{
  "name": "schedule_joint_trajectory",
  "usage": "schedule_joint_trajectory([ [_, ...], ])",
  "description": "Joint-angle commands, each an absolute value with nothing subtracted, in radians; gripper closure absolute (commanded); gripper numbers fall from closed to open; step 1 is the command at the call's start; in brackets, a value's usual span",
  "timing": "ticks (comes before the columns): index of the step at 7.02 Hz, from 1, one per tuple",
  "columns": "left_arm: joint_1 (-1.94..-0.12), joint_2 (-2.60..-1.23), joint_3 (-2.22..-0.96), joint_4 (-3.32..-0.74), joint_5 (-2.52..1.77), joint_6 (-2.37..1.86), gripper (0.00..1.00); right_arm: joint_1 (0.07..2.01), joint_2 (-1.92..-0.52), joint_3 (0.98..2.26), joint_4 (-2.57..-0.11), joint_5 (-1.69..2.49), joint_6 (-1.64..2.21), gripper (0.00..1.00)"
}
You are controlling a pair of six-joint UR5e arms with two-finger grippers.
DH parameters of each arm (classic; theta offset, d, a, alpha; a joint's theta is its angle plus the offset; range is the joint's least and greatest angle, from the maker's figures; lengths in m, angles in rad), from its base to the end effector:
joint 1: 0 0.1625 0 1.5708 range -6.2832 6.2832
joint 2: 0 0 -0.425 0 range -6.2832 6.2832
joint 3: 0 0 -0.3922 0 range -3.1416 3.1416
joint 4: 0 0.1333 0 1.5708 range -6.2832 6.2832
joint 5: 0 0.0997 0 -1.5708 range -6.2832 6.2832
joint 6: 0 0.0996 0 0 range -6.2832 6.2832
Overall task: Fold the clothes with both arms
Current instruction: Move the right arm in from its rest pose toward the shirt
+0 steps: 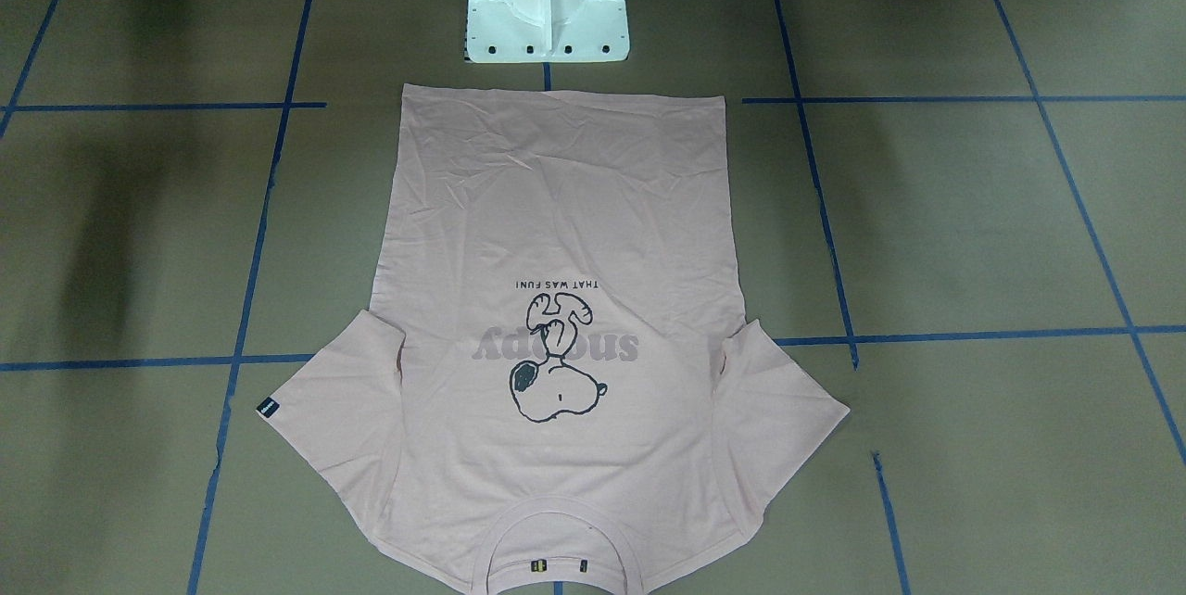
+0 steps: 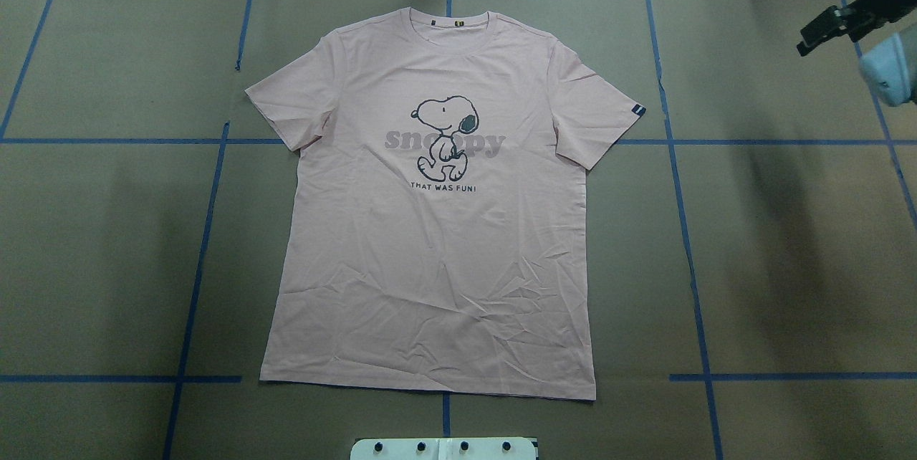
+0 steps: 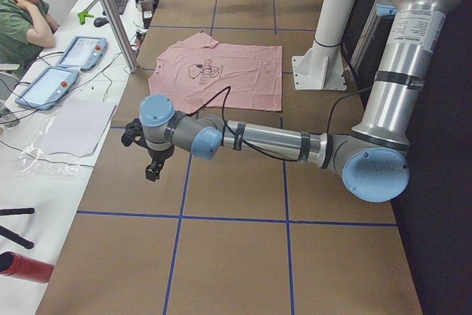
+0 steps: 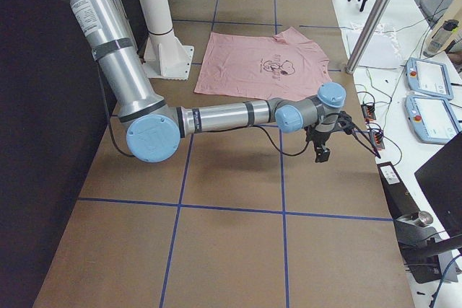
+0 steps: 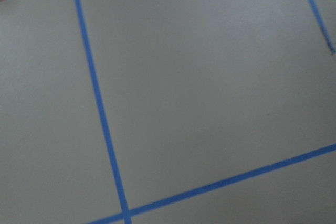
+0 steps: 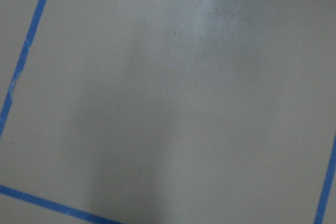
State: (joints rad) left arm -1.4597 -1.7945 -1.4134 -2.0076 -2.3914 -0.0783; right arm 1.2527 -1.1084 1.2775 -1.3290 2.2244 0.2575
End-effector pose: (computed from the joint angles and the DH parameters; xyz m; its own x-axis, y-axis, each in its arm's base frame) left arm 0.0071 -0.6087 0.5623 0.6441 0.3567 -0.6767 -0.0469 0.9014 0.4305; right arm -0.1496 -0.6869 0.5095 0.7288 -0.2414 0.6408 0.1046 0.9640 0.2443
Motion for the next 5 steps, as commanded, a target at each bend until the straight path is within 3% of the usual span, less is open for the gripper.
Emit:
schedule_joint_trajectory([
  [1, -1.434, -1.836, -1.341, -2.063, -2.388, -0.148, 0.00, 1.119, -1.029, 1.266, -1.243, 2.183, 0.583, 0.00],
  [3, -1.395, -1.870, -1.333, -2.072, -2.370, -0.262, 0.00, 1.021, -1.022, 1.249, -1.093, 2.174, 0.851, 0.00],
  [5, -1.384, -1.873, -1.333, -2.085, -2.327, -0.268, 0.00, 0.953, -0.976, 1.165, -1.072, 2.125, 0.882, 0.00],
])
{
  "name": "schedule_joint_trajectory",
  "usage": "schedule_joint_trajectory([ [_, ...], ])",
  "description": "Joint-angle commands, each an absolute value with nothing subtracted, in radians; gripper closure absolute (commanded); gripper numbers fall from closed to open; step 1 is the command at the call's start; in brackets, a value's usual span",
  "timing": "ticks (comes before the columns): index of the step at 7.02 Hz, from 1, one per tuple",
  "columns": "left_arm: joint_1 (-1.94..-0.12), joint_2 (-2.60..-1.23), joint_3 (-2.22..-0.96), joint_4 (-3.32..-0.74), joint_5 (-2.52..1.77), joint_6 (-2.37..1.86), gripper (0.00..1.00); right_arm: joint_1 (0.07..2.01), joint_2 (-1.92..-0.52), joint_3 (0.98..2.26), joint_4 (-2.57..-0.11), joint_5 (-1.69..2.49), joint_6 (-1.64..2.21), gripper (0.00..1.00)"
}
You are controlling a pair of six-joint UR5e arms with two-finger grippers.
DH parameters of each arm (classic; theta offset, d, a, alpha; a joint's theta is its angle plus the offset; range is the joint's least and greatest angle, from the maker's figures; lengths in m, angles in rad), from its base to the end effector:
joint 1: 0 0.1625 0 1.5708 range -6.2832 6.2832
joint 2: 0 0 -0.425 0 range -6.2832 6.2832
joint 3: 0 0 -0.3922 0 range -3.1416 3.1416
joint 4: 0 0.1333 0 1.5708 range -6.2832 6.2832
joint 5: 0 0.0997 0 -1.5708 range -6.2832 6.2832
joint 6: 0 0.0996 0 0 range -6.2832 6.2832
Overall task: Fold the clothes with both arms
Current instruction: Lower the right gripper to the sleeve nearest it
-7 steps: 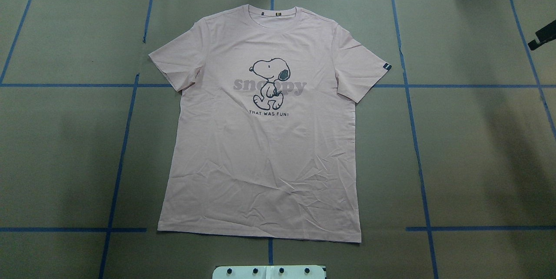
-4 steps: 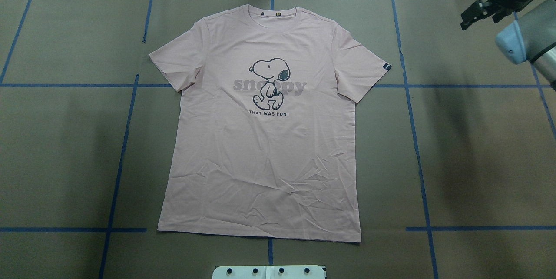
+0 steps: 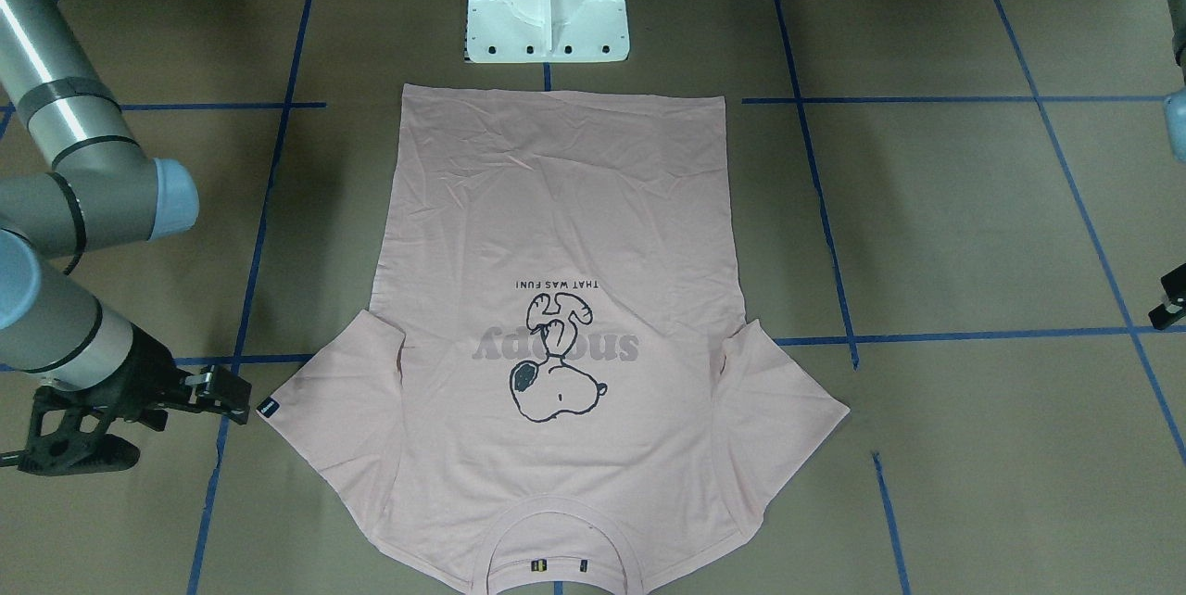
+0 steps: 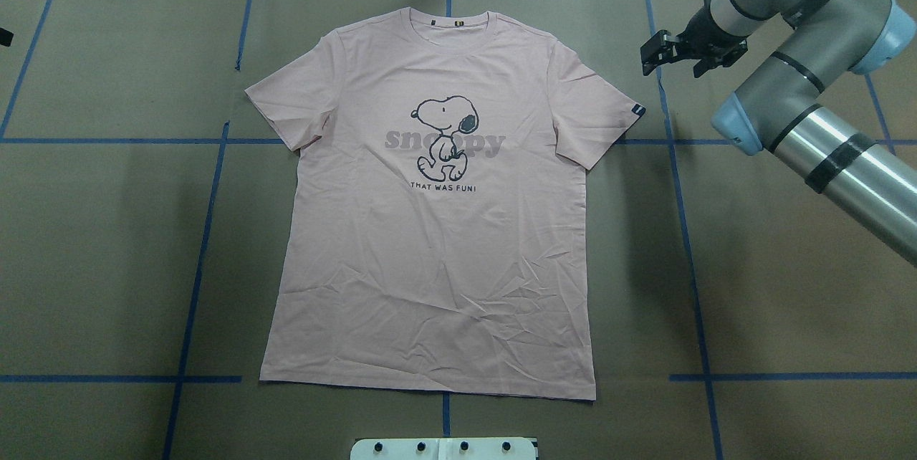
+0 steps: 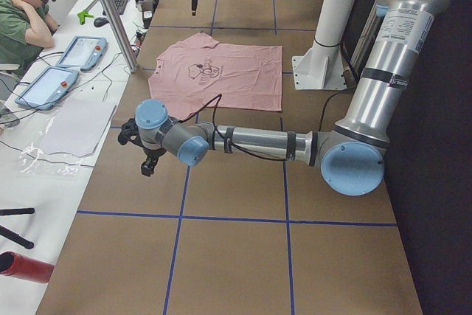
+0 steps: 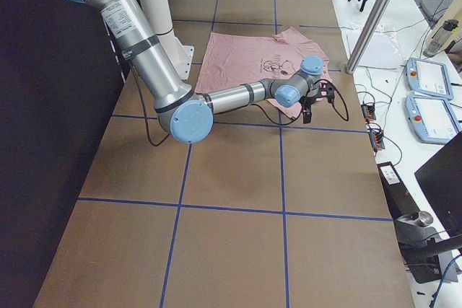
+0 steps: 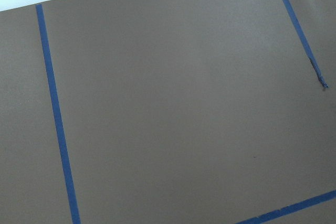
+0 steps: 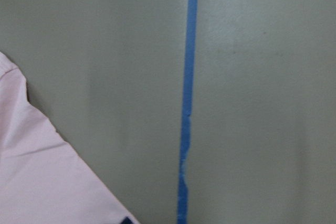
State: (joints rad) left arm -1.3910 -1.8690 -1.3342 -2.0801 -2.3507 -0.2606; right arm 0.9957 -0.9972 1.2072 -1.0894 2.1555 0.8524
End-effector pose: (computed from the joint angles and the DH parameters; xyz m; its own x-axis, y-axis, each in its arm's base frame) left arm 0.0519 -0.6395 0.5503 0.6490 0.2708 -0.7109 0.0173 0.9290 0.3697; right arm -0.3389 -0.6669 0.4381 0.6500 -0.0062 0.7599 -0.1069 0.9893 0.0995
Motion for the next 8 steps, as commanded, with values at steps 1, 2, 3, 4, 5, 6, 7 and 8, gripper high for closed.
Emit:
schedule_joint_trajectory([
  [1, -1.384, -1.875, -1.333, -2.085, -2.327, -0.270, 0.00, 0.927, -0.974, 1.154, -1.072, 2.088, 0.882, 0.00],
  [2, -1.382, -1.875, -1.332, -2.086, -2.327, -0.311, 0.00, 0.917, -0.974, 1.149, -1.077, 2.085, 0.882, 0.00],
  [3, -1.382, -1.873, -1.330, -2.088, -2.327, -0.317, 0.00, 0.917, -0.974, 1.147, -1.077, 2.085, 0.881, 0.00],
  [4, -1.382, -1.875, -1.330, -2.089, -2.329, -0.318, 0.00, 0.917, -0.974, 1.146, -1.077, 2.085, 0.881, 0.01],
  [5, -1.382, -1.873, -1.330, -2.089, -2.329, -0.316, 0.00, 0.914, -0.974, 1.144, -1.077, 2.085, 0.881, 0.01],
  [6, -1.382, -1.873, -1.333, -2.089, -2.329, -0.318, 0.00, 0.911, -0.974, 1.144, -1.077, 2.085, 0.881, 0.02],
  [7, -1.382, -1.875, -1.332, -2.089, -2.329, -0.318, 0.00, 0.907, -0.974, 1.144, -1.077, 2.086, 0.881, 0.04],
  [8, -1.382, -1.875, -1.331, -2.089, -2.329, -0.318, 0.00, 0.907, -0.974, 1.144, -1.077, 2.086, 0.881, 0.09],
])
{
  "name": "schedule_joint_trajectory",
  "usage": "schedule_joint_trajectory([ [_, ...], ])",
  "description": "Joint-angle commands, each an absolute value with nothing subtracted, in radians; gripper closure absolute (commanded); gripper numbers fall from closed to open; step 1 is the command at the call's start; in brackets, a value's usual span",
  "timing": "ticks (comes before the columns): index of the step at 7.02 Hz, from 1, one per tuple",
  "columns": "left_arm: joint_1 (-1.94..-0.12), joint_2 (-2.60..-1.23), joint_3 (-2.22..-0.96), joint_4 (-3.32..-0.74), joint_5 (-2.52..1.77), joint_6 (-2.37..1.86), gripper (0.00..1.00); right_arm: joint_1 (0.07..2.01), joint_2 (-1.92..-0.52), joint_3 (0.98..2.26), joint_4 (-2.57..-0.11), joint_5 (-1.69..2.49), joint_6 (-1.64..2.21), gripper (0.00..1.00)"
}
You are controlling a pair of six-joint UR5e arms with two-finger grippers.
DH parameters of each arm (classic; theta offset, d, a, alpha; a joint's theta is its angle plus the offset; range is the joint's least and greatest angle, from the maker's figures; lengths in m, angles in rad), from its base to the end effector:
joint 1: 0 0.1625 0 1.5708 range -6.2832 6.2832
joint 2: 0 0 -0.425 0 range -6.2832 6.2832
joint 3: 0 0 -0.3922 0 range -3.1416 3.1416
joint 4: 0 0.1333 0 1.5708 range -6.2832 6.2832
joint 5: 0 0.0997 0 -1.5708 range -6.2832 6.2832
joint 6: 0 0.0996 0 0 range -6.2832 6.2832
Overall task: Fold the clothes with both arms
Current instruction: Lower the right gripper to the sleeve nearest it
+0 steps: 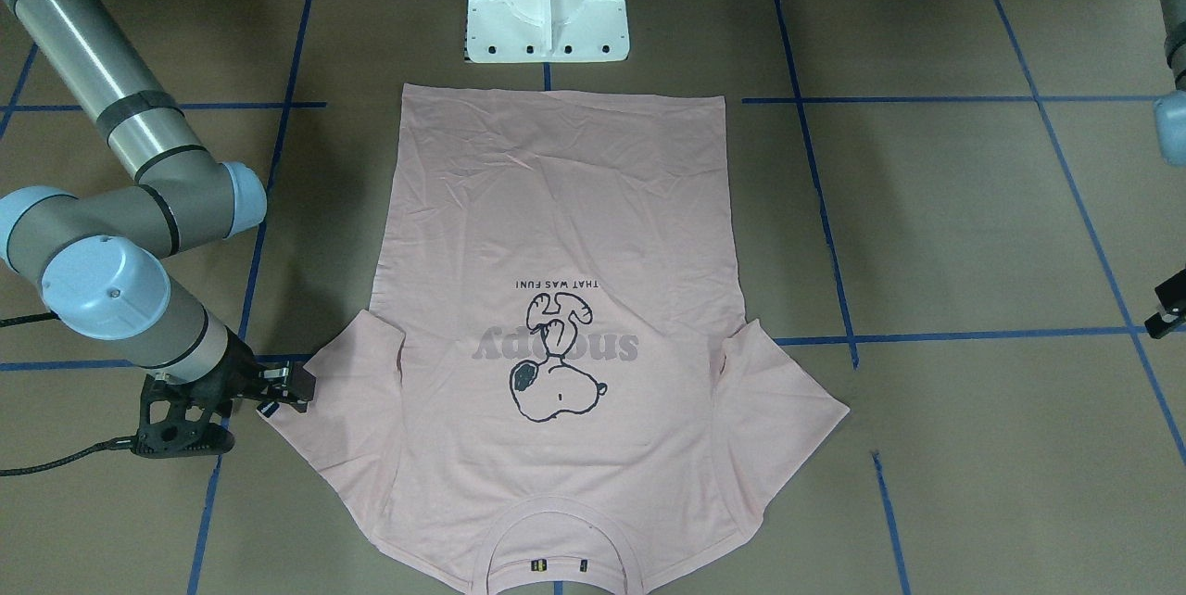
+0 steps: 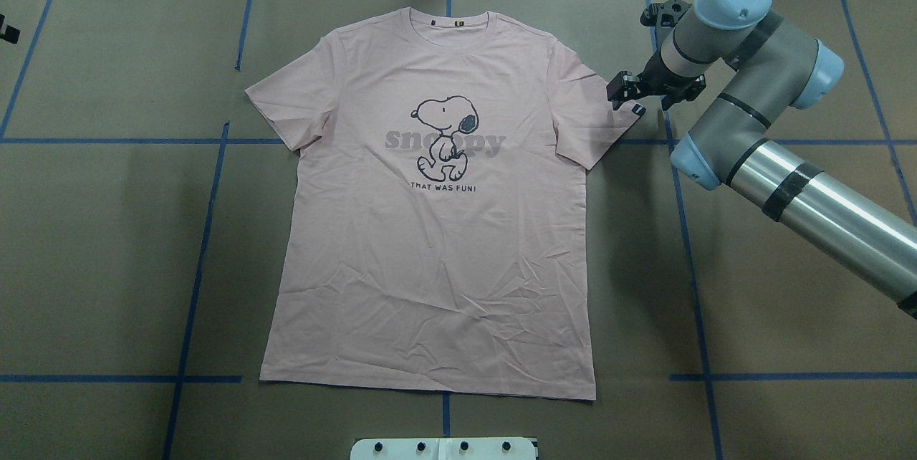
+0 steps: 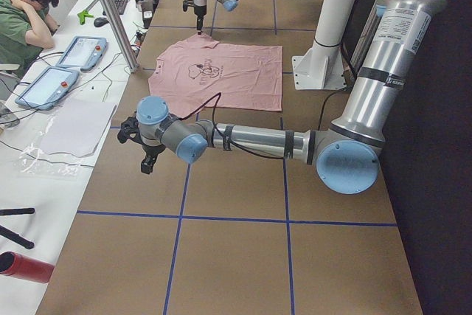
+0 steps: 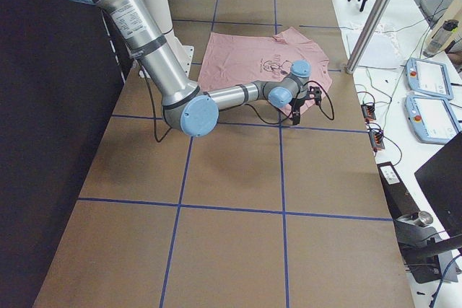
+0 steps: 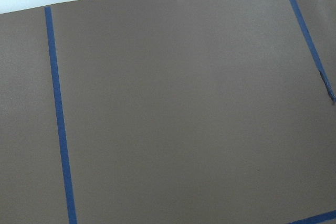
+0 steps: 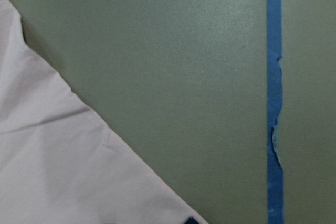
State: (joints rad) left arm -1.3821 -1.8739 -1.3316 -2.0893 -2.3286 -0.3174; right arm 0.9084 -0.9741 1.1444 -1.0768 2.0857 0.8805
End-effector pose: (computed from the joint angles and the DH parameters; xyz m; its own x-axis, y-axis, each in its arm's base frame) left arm 0.0566 -0.6421 0.5487 0.6593 0.2262 -0.7170 0.0517 0.9378 0.3434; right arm -0.3993 -0.6489 0.4544 0.6915 -0.0146 0.7222 -0.0768 0.9926 0.0936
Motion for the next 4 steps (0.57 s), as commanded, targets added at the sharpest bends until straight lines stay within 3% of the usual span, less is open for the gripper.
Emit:
schedule_joint_trajectory([
  [1, -1.382, -1.873, -1.333, -2.089, -2.329, -0.319, 0.00, 0.907, -0.974, 1.144, -1.078, 2.086, 0.881, 0.30],
  [2, -1.384, -1.875, -1.333, -2.089, -2.329, -0.321, 0.00, 0.907, -0.976, 1.144, -1.078, 2.088, 0.879, 0.57],
  [4, -1.382, -1.875, -1.333, -2.088, -2.329, -0.321, 0.00, 0.907, -0.976, 1.144, -1.080, 2.088, 0.867, 0.98],
])
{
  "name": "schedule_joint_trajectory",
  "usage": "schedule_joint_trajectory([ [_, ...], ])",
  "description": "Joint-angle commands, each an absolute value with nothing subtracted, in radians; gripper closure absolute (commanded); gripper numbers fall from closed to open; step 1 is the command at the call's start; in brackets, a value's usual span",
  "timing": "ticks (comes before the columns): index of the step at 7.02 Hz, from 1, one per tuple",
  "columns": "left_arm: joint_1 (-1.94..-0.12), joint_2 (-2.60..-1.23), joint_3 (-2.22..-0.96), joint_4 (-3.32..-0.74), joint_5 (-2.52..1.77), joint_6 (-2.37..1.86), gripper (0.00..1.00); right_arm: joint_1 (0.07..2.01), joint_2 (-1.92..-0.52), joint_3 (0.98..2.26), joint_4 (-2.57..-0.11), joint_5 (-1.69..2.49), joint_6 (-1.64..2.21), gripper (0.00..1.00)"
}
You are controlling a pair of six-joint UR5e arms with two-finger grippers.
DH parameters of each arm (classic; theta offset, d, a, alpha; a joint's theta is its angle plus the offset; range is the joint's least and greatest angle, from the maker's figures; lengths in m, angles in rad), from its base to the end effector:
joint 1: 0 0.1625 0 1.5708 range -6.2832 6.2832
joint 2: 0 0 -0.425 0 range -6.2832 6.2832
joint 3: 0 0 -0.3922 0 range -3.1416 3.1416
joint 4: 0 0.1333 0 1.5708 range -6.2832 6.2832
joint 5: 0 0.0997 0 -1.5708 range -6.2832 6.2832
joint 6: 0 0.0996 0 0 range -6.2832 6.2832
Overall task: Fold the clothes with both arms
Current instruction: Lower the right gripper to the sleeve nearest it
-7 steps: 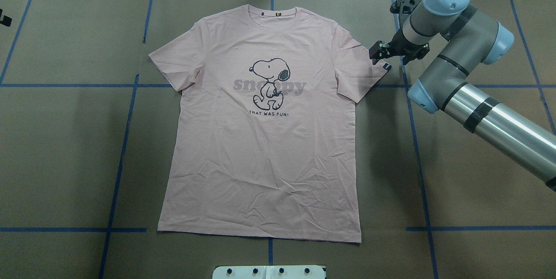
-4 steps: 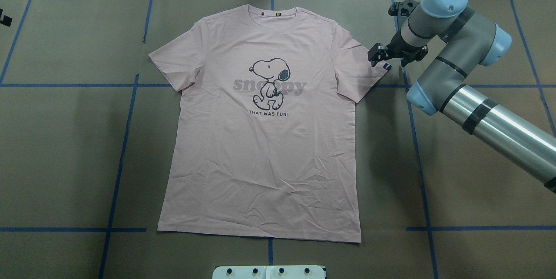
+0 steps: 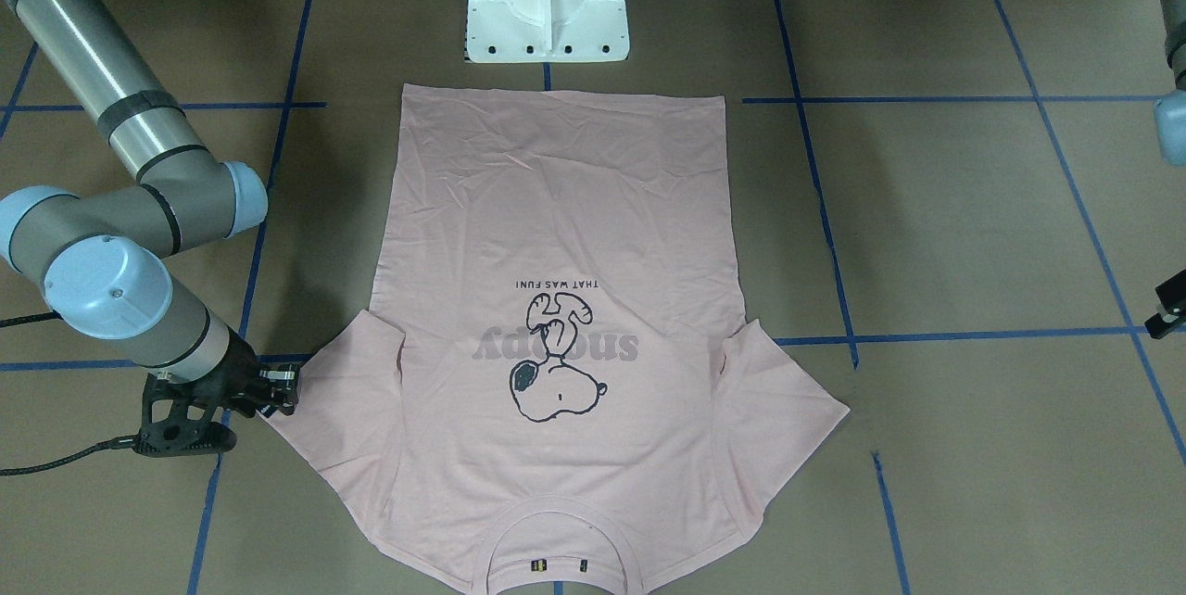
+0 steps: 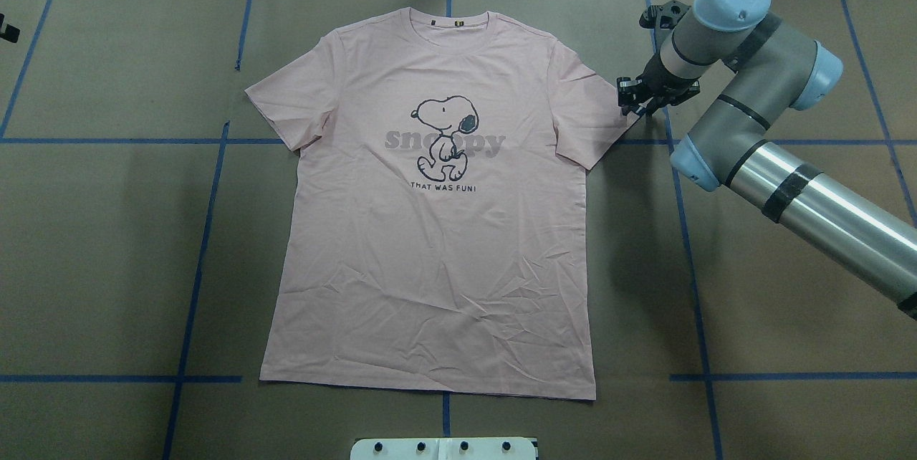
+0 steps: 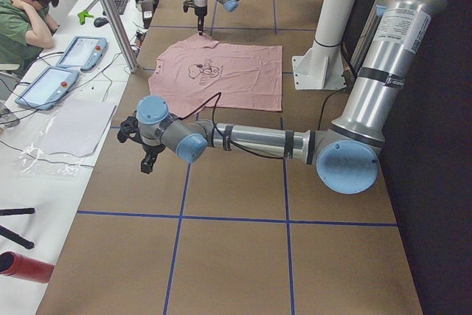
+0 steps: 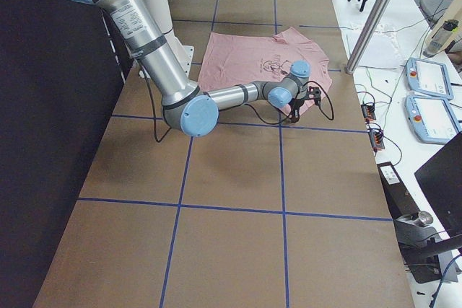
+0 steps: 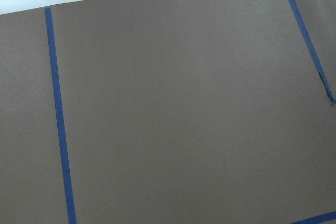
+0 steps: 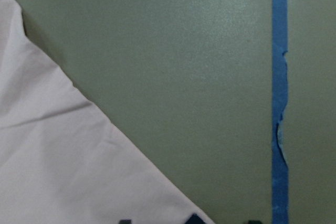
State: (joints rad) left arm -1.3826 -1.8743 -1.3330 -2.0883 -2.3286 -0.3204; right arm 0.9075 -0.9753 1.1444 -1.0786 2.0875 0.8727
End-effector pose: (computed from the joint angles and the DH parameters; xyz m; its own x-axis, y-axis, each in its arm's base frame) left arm 0.0563 -0.6422 0.5478 0.6592 0.2236 -0.7180 0.0542 0.9381 0.3420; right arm -0.3997 -0.6482 0.4555 0.6925 -0.0214 0.7211 -0.0694 0.9930 0.0961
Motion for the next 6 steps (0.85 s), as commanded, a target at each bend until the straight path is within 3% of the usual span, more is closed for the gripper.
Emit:
schedule_joint_trajectory([
  [1, -1.382, -1.875, -1.333, -2.088, -2.329, -0.321, 0.00, 0.907, -0.966, 1.146, -1.078, 2.088, 0.865, 1.00],
  [6, -1.384, -1.875, -1.333, -2.086, -2.329, -0.321, 0.00, 0.876, -0.853, 1.198, -1.075, 2.095, 0.882, 1.00],
])
